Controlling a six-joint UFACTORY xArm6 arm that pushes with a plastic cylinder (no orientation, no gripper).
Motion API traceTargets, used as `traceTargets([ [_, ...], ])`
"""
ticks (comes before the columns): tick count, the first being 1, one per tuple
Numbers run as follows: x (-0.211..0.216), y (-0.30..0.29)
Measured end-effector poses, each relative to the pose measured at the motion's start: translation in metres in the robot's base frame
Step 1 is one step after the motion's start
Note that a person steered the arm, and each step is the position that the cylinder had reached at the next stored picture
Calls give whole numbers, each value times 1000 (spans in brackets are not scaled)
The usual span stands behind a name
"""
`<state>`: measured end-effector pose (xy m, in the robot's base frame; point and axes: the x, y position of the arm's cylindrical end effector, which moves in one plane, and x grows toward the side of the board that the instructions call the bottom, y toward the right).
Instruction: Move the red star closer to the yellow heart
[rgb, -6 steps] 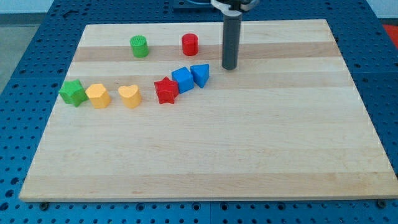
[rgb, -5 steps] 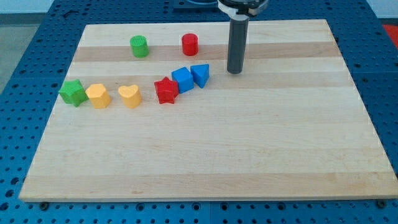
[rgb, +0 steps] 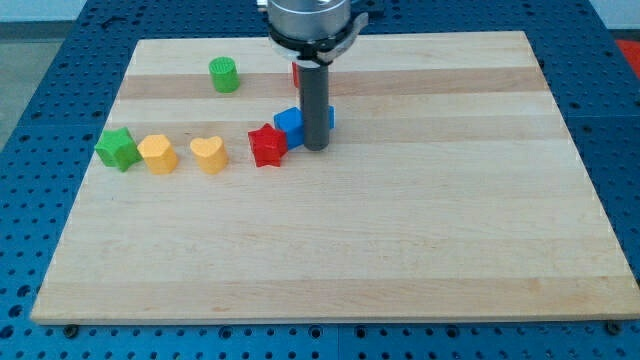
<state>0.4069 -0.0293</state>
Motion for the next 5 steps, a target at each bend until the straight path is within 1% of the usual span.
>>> traceTargets([
  [5, 0, -56],
])
